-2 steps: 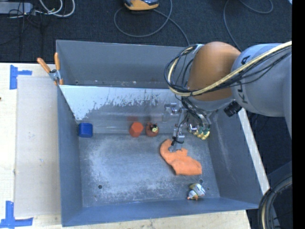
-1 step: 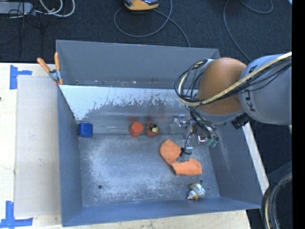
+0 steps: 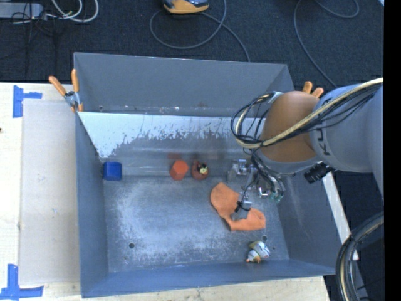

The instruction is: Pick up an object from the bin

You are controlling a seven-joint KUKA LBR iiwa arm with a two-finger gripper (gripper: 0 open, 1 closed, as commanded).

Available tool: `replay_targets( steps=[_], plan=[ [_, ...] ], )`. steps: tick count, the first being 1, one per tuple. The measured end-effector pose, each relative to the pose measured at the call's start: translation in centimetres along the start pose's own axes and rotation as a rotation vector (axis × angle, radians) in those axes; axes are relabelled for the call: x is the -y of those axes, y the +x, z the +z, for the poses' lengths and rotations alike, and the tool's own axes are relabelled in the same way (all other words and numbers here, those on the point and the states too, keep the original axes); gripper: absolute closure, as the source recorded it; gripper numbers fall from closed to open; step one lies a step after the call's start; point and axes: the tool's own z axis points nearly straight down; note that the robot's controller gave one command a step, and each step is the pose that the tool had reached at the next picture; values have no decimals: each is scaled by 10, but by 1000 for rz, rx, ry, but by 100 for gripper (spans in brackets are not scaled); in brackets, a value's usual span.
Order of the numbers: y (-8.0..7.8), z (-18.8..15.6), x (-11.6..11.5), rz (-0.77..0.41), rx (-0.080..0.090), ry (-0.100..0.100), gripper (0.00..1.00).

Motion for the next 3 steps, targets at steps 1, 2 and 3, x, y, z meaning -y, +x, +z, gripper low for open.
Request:
replay_targets(
  steps=[1,2,3],
  plan=[
    [0,11,12,28,-5,-2,0],
    [12,8,21,190,-2,-1,0],
    [19,7,0,383,-8,-1,100]
  ],
)
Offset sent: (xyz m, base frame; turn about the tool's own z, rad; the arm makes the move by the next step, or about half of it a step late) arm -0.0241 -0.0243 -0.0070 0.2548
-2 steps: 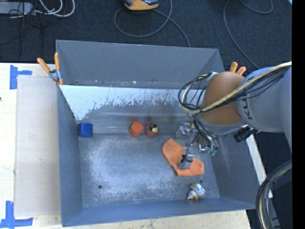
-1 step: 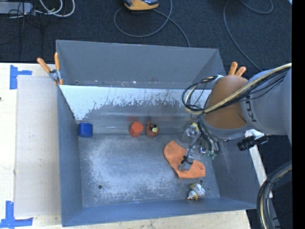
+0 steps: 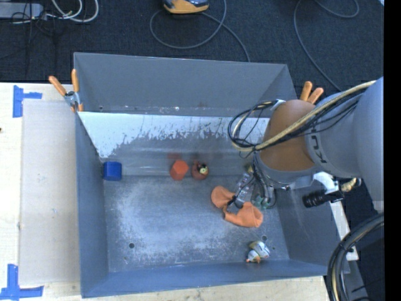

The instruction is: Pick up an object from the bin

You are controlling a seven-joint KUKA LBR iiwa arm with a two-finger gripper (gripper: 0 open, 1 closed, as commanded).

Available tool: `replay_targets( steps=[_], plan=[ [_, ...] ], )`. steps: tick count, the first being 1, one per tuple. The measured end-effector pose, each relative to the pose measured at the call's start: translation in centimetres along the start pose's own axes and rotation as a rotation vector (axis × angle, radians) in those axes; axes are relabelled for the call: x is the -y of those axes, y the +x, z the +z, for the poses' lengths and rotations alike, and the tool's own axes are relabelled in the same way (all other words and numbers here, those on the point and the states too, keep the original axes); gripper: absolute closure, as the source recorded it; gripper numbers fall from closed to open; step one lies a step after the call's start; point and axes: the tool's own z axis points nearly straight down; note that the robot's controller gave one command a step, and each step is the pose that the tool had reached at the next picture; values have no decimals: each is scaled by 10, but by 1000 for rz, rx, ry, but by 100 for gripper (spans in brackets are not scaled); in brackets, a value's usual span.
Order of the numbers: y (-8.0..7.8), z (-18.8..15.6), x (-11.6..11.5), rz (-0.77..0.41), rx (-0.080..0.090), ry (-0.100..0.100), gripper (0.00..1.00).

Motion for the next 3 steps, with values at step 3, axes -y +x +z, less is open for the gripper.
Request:
replay_targets(
  steps=[3],
  plan=[
    [0,-104,7,-9,-4,1,100]
  ],
)
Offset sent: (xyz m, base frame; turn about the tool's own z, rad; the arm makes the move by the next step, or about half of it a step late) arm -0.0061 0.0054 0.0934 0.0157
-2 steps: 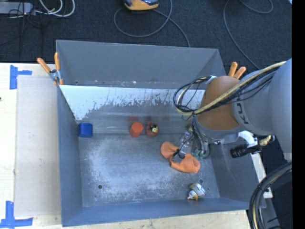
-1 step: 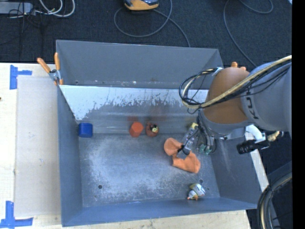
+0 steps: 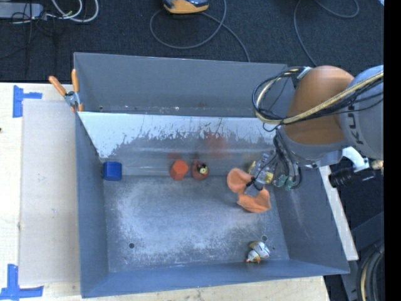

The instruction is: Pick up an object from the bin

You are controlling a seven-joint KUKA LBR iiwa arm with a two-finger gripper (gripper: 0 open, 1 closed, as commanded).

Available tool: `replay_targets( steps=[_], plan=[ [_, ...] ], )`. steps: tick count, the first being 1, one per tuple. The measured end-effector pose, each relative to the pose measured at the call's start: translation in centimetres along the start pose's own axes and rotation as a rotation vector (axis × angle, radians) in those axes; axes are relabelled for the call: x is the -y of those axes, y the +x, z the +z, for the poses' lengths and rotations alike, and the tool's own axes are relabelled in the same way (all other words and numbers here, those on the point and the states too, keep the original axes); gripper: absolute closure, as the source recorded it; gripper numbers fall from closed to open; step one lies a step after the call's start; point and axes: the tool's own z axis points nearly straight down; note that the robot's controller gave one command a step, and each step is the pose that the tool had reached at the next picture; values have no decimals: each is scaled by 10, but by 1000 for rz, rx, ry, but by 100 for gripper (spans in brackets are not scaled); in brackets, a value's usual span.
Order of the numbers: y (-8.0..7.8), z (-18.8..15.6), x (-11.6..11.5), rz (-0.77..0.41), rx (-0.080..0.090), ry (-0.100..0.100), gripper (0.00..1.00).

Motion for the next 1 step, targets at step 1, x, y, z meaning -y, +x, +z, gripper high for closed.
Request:
replay_targets(
  steps=[1],
  plan=[
    [6,-61,0,-36,-3,1,100]
  ],
)
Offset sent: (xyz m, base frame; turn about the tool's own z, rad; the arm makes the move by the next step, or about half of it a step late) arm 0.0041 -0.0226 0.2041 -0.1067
